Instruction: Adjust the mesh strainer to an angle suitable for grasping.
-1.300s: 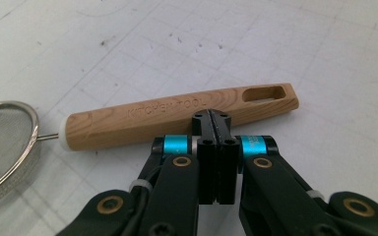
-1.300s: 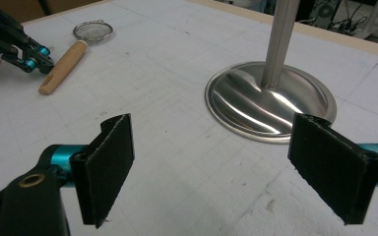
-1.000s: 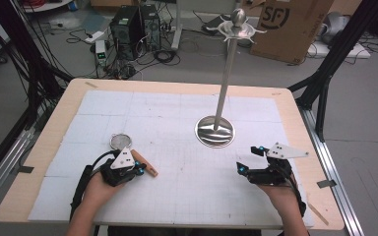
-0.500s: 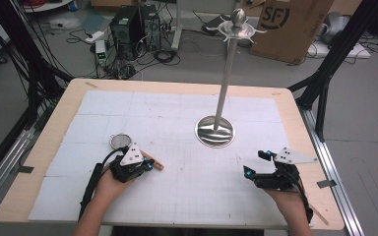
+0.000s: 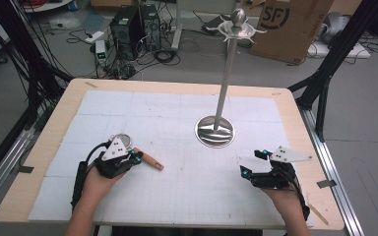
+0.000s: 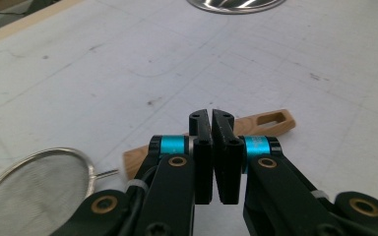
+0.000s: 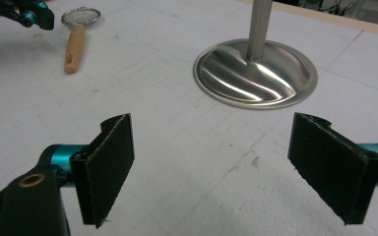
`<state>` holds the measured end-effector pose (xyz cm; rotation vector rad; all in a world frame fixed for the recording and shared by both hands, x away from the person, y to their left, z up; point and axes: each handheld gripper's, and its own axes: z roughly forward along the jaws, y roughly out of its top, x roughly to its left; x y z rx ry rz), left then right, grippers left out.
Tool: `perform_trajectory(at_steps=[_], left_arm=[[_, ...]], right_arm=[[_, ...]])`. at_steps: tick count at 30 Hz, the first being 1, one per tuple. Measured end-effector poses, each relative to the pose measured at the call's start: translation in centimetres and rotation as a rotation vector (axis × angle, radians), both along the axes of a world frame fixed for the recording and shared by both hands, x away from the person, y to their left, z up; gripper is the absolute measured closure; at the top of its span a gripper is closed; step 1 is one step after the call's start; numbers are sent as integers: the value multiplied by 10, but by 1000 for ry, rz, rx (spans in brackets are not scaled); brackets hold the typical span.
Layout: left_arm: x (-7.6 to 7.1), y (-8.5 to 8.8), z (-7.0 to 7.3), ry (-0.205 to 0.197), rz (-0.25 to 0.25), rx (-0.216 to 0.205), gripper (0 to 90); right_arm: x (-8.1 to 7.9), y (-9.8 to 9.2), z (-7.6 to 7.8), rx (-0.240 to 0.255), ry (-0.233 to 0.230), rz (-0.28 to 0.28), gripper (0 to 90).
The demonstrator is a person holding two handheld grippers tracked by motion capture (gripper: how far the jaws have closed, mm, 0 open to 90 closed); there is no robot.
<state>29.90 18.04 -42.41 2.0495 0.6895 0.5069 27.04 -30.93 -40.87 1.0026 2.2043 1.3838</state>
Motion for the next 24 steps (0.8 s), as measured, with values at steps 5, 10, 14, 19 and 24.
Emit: perform_trajectory(at_steps=[5,10,14,19,24], left_arm=[[8,6,2,1,44,-19,871],[27,4,12,18,116,19,861],[42,-4,16,18,133,73,867],[59,-4,6,81,186,126,890],[62,-2,-2,118,198,153,896]], right_arm=[[0,-5,1,15,-8,-17,169],[2,1,0,7,1,0,169],[4,3,-2,5,6,4,169],[5,3,-2,8,4,6,169],[6,4,-3,8,8,10,169]])
